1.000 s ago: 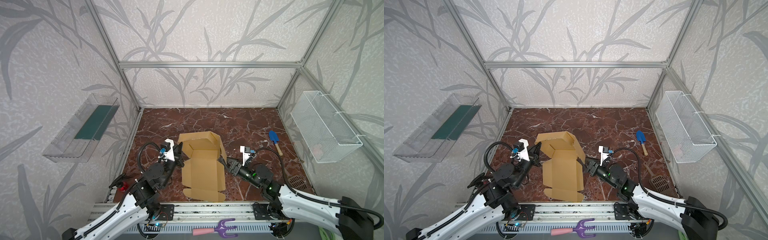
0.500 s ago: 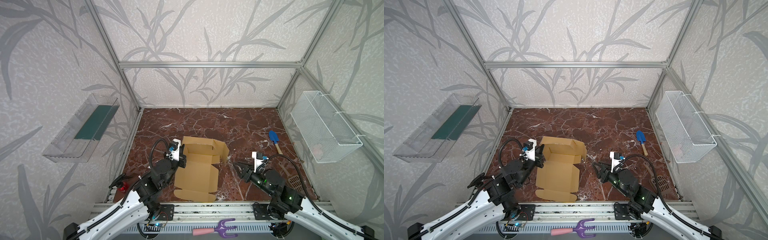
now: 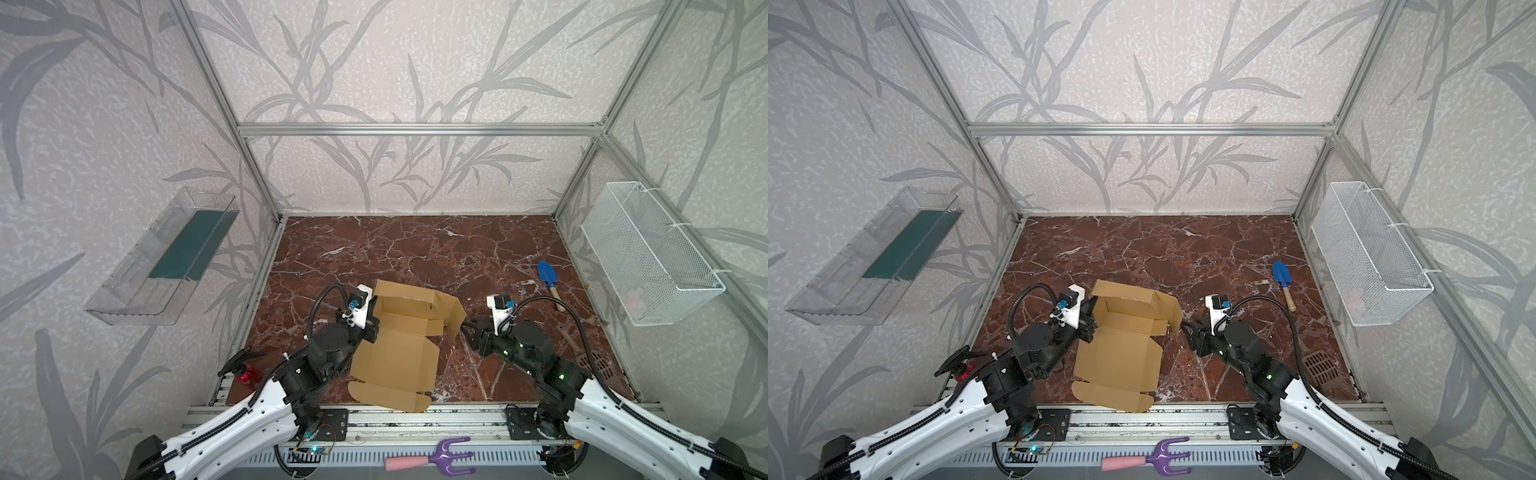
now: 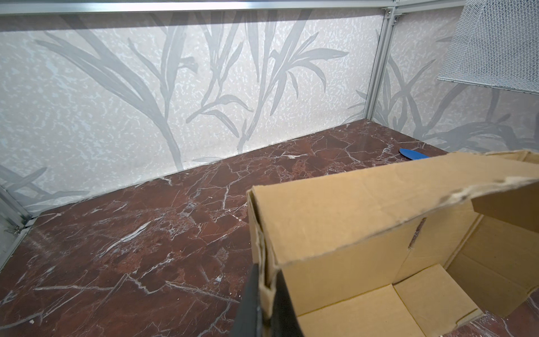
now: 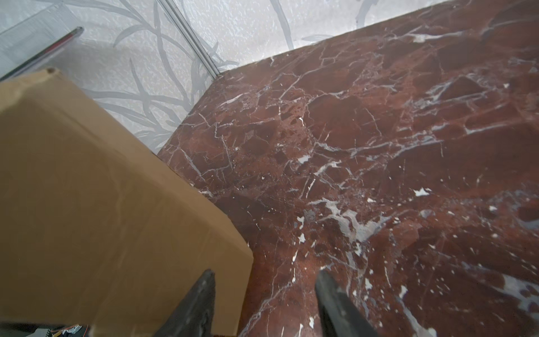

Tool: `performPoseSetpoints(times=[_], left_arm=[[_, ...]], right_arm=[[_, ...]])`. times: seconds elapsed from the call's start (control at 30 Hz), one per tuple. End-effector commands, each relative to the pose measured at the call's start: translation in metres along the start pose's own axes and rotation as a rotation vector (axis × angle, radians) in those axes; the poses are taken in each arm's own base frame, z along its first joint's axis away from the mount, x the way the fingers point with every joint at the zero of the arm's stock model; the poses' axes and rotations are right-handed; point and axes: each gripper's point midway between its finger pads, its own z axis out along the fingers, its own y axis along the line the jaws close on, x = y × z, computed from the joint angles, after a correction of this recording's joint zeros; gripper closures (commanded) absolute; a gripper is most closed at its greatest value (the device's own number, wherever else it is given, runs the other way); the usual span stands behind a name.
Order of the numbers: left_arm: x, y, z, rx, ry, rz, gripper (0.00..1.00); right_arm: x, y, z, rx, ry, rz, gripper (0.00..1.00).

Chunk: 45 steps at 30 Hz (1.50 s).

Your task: Fold the paper box

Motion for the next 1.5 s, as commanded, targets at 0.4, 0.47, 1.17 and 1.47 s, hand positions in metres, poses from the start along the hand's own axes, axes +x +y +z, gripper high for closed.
performPoseSetpoints(times=[0.4, 0.47, 1.17, 1.47], left_arm=[[0.001, -0.021, -0.003, 0.085, -0.027, 0.061, 1.0], [0.001, -0.023, -0.003, 0.09, -0.027, 0.07, 1.0], [0.001, -0.015, -0.003, 0.032, -0.021, 0.087, 1.0], [-0.002, -0.007, -0.004, -0.016, -0.02, 0.087, 1.0]], right_arm=[[-0.02, 0.04, 0.018, -0.186, -0.027, -0.062, 0.43], [-0.019, 0.04, 0.018, -0.189, -0.029, -0.069, 0.43], [-0.017, 0.063, 0.002, -0.336, -0.064, -0.143, 0.34], [-0.018, 0.027, -0.014, -0.129, -0.079, -0.15, 0.33]])
